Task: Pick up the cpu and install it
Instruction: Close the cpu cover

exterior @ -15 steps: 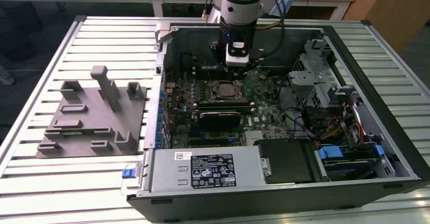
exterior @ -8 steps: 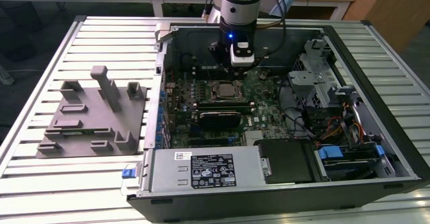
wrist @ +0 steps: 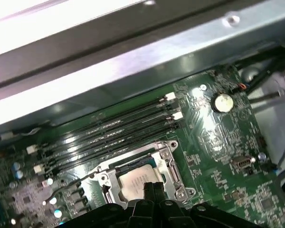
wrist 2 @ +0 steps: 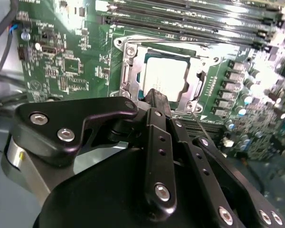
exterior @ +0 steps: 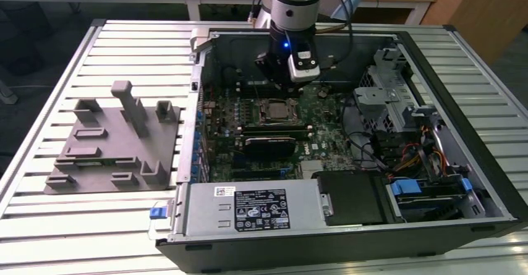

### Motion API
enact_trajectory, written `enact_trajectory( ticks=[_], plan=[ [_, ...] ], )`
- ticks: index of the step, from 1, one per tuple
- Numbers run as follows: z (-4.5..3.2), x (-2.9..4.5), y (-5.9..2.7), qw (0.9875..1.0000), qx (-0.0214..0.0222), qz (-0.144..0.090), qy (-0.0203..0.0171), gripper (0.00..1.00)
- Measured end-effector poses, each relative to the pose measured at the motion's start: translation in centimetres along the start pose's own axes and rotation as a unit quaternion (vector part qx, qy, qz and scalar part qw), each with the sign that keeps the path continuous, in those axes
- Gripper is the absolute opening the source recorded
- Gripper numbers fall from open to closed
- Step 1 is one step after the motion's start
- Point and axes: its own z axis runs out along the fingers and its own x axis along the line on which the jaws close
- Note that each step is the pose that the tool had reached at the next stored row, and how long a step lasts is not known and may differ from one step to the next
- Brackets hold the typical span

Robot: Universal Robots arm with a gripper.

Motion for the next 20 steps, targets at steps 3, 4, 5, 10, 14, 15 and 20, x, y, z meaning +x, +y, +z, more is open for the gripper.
enact_trajectory(
  ticks=[3, 4, 5, 10, 14, 15, 20],
  plan=[
    [0.0, 0.0, 0.0, 0.9996, -0.0007, -0.027, 0.0004, 0.11],
    [0.01, 0.0, 0.0, 0.9993, -0.0009, -0.036, 0.0006, 0.11],
    [0.01, 0.0, 0.0, 0.999, -0.0011, -0.045, 0.0007, 0.11],
    [0.04, 0.0, 0.0, 0.9963, -0.0022, -0.086, 0.0013, 0.11],
    [0.06, 0.0, 0.0, 0.9944, -0.0025, -0.106, 0.0017, 0.11],
    [0.07, 0.0, 0.0, 0.9944, -0.0025, -0.106, 0.0017, 0.11],
    [0.12, -0.01, -0.09, 0.9942, -0.0028, -0.108, 0.0014, 0.11]
  ],
)
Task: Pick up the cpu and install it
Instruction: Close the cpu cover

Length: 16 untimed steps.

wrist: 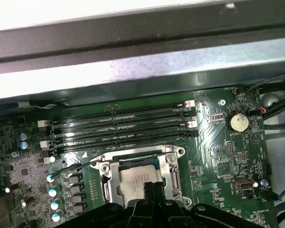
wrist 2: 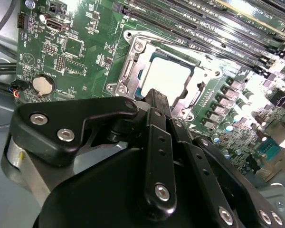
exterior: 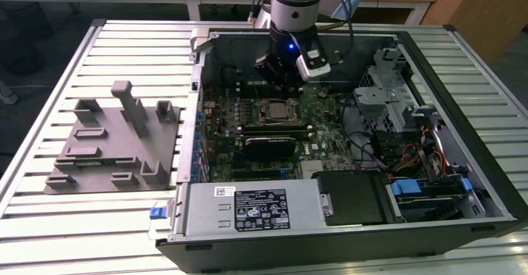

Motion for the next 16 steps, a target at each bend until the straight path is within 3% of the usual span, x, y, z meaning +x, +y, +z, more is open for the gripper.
enact_trajectory(
  ticks=[11, 16],
  plan=[
    [0.42, 0.04, -0.3, 0.9994, -0.0012, -0.036, -0.002, 0.11],
    [0.55, 0.36, -0.38, 0.9992, -0.0014, -0.041, -0.0019, 0.11]
  ],
)
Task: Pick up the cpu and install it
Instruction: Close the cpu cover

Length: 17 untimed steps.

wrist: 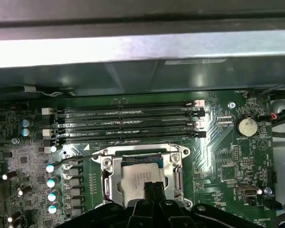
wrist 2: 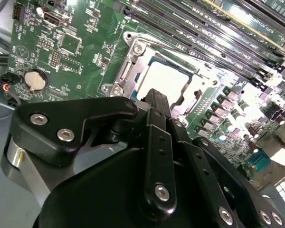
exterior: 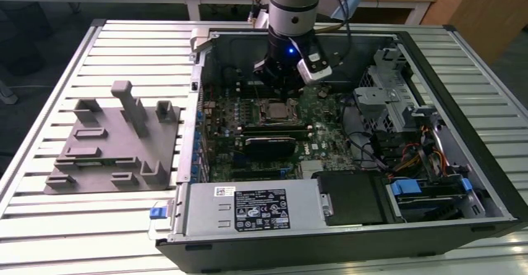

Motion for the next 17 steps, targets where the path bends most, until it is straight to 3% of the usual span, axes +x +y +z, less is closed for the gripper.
enact_trajectory(
  ticks=[6, 12, 17],
  plan=[
    [0.31, 0.6, -0.05, 1.0, -0.0001, -0.002, 0.0, 0.11],
    [0.56, 0.73, -0.06, 0.9995, -0.001, -0.032, 0.0005, 0.11],
    [0.83, 0.96, -0.12, 0.9995, -0.001, -0.033, 0.0006, 0.11]
  ],
)
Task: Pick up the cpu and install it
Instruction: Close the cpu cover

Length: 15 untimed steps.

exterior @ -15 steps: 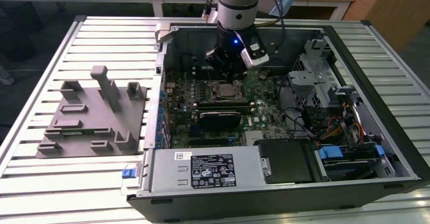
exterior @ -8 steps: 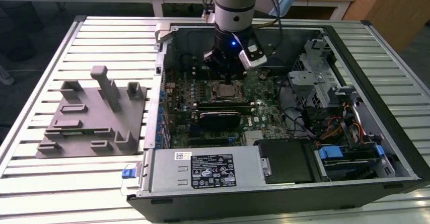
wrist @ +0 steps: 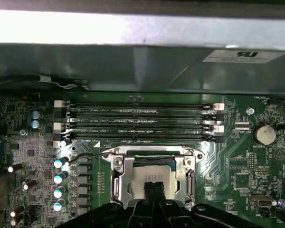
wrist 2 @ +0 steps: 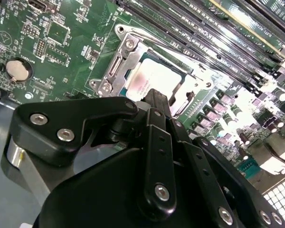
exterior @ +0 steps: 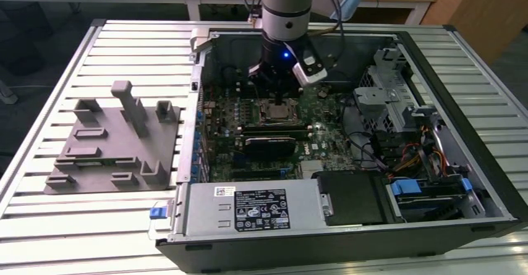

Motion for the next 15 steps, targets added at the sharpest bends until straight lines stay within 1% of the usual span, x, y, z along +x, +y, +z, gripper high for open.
enact_trajectory(
  ticks=[3, 5, 11, 15],
  plan=[
    [0.18, 0.05, -0.01, 0.9999, 0.0004, 0.011, -0.0002, 0.11],
    [0.3, 0.23, -0.01, 0.9999, 0.0005, 0.016, -0.0003, 0.11],
    [0.58, 0.73, -0.14, 0.9998, 0.0006, 0.021, -0.0004, 0.11],
    [0.73, 1.3, -0.16, 0.9998, 0.0007, 0.021, -0.0003, 0.11]
  ],
)
